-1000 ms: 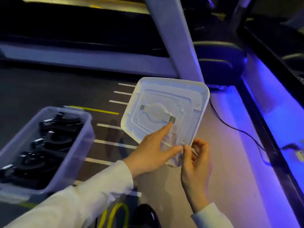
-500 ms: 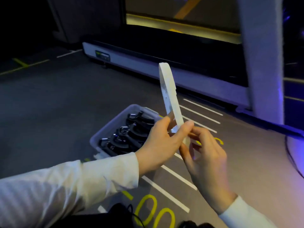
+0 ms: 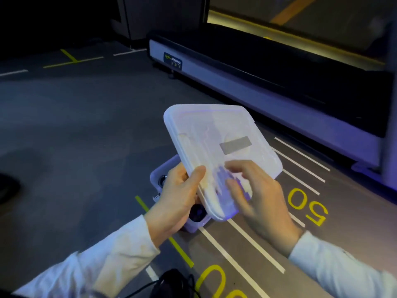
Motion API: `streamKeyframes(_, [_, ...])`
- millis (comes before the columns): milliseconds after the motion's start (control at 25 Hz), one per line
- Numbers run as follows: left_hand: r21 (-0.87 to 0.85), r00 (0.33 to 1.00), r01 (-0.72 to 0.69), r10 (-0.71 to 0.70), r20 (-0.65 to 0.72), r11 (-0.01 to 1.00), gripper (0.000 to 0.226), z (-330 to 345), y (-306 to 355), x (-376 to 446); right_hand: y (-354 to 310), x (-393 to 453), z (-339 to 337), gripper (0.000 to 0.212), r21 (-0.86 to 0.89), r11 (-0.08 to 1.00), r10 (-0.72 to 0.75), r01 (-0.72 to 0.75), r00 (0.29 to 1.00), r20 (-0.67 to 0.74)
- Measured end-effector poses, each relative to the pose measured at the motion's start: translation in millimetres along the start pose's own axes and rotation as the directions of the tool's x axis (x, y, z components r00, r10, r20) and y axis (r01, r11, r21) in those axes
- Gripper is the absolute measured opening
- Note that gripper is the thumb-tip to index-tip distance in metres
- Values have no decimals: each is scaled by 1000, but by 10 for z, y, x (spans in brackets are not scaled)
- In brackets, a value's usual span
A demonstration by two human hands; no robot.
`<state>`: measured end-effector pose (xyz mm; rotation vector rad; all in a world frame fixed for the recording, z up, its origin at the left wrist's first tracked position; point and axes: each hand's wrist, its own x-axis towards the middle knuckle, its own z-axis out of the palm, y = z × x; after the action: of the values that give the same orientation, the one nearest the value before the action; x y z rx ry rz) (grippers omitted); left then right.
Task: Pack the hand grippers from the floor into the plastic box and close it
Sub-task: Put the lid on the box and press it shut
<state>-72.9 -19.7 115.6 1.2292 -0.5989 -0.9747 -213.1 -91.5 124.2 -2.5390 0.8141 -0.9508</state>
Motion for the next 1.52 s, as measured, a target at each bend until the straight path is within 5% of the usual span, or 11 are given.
streamKeyframes(160, [-181, 992, 79, -95, -81, 980, 24, -351, -271, 172, 469, 298, 329, 32, 6, 984, 178, -178, 984, 17])
streamKeyframes(400, [-362, 962, 125, -202, -183, 924, 43, -728, -777, 193, 1163, 509, 636, 56, -342, 812, 484, -473, 873, -59])
streamKeyframes(560, [-450, 928, 150, -283, -244, 880, 46, -785, -1043, 182, 1347, 518, 757, 62, -18, 589, 808, -808, 589, 19])
streamKeyframes(760, [-431, 943, 179, -279, -180, 884, 44, -719, -1196, 243, 1461, 467, 1032, 54, 66, 555, 823, -829, 559, 100])
streamKeyframes(840, [-336, 952, 180, -250, -177, 925, 38, -694, -1222, 265, 1526, 485, 1103, 51, 60, 555, 826, -830, 558, 74])
streamKeyframes(960, [60, 913, 187, -151, -379, 981, 20, -677, -1222, 279, 1604, 508, 1174, 48, 62, 567, 821, -822, 570, 43])
streamKeyframes(1040, [289, 865, 218, -48, -499, 932, 21, -683, -1198, 257, 1635, 497, 1248, 48, 58, 582, 810, -811, 584, 44])
streamKeyframes(1160, [551, 860, 263, 66, -506, 792, 34, -735, -1244, 224, 1666, 488, 1350, 49, 35, 594, 804, -804, 594, 7])
streamKeyframes(1520, [713, 863, 372, 62, -502, 594, 49, -648, -1487, 343, 1853, 528, 1387, 54, -48, 585, 808, -810, 587, -58])
